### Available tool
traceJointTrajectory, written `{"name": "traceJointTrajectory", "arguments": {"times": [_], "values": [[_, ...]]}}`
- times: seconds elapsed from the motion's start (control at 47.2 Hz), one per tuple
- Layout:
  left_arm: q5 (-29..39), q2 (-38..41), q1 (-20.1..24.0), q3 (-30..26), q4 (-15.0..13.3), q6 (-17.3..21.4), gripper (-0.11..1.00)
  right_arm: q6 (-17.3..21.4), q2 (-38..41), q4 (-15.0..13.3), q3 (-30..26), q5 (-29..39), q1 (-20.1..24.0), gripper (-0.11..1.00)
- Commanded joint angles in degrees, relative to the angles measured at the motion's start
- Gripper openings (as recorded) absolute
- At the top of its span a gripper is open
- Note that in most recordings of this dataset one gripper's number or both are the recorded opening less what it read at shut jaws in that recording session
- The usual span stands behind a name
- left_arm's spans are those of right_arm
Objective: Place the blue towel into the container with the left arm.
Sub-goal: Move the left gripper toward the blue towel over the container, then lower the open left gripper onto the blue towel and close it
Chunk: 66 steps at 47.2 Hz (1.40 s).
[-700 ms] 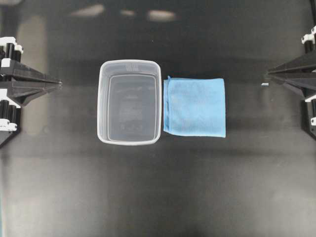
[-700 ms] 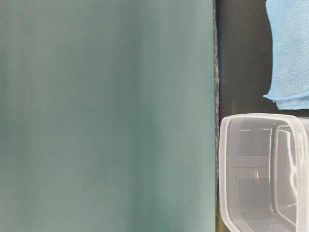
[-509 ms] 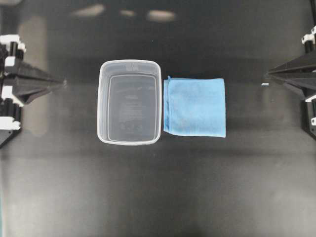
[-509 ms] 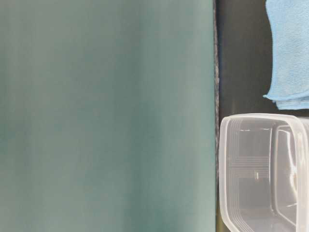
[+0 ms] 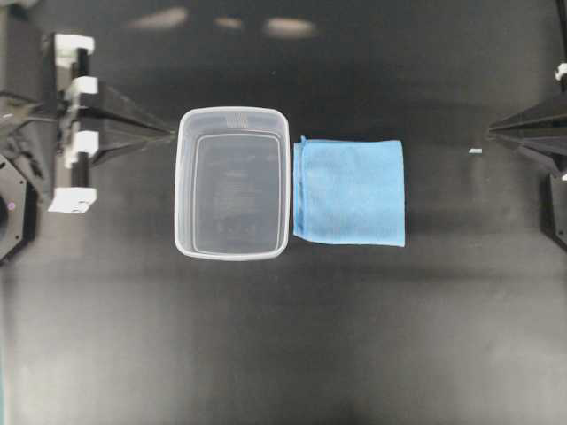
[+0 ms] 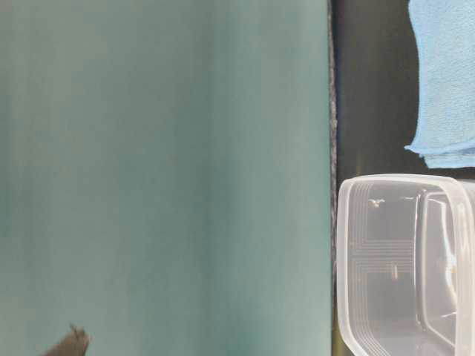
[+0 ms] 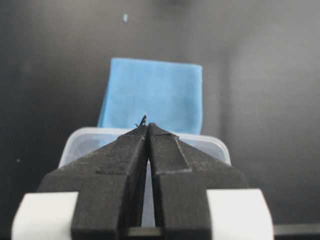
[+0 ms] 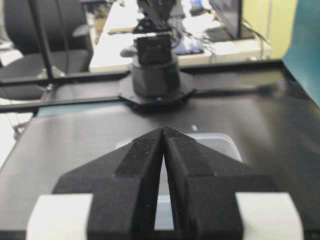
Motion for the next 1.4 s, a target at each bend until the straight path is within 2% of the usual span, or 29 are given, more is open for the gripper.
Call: {"name": "traceJointTrajectory", "arguments": {"times": [0.0,0.085,0.233,0.318,0.382,0.445,0.53,0.636,0.742,0.912,1.06,1.378], "values": [[1.9,3.4,0.5,-5.0,0.3,0.3,0.0,0.1,-1.0,0.3,-0.4,1.1,-0.7,0.07],[4.2,7.3,0.9,-8.3,0.3,0.7,0.0,0.1,-2.3,0.3,-0.3,2.0,-0.7,0.24],[6.9,13.9,1.0,-14.4,0.3,2.6,0.01,0.1,-4.3,0.3,0.3,4.4,-0.9,0.66],[8.4,17.3,1.1,-17.8,0.3,3.6,0.01,0.1,-4.9,0.3,0.4,5.1,-1.1,0.77],[10.2,20.0,1.2,-20.5,0.3,4.1,0.04,0.1,-5.4,0.3,0.4,5.4,-1.1,0.77],[12.9,23.2,1.5,-23.7,0.3,4.2,0.13,0.1,-6.0,0.3,0.4,5.4,-1.1,0.76],[16.3,27.0,1.4,-27.9,0.3,4.3,0.35,0.1,-6.7,0.3,0.4,5.5,-1.1,0.76],[21.1,32.8,1.1,-34.2,0.3,4.5,0.68,0.1,-7.4,0.3,0.4,5.6,-1.1,0.76],[25.0,38.5,1.1,-39.2,0.3,4.7,0.89,0.1,-7.6,0.3,0.4,5.7,-1.2,0.76],[27.0,48.0,0.7,-44.2,0.3,7.1,0.89,0.1,-7.6,0.3,0.4,5.5,-1.2,0.76],[26.9,55.1,-0.1,-46.9,0.3,7.4,0.89,0.2,-7.6,0.3,0.4,5.7,-1.1,0.76],[23.6,63.9,0.1,-47.8,0.3,7.9,0.89,0.2,-7.5,0.3,0.7,5.3,-1.1,0.75]]}}
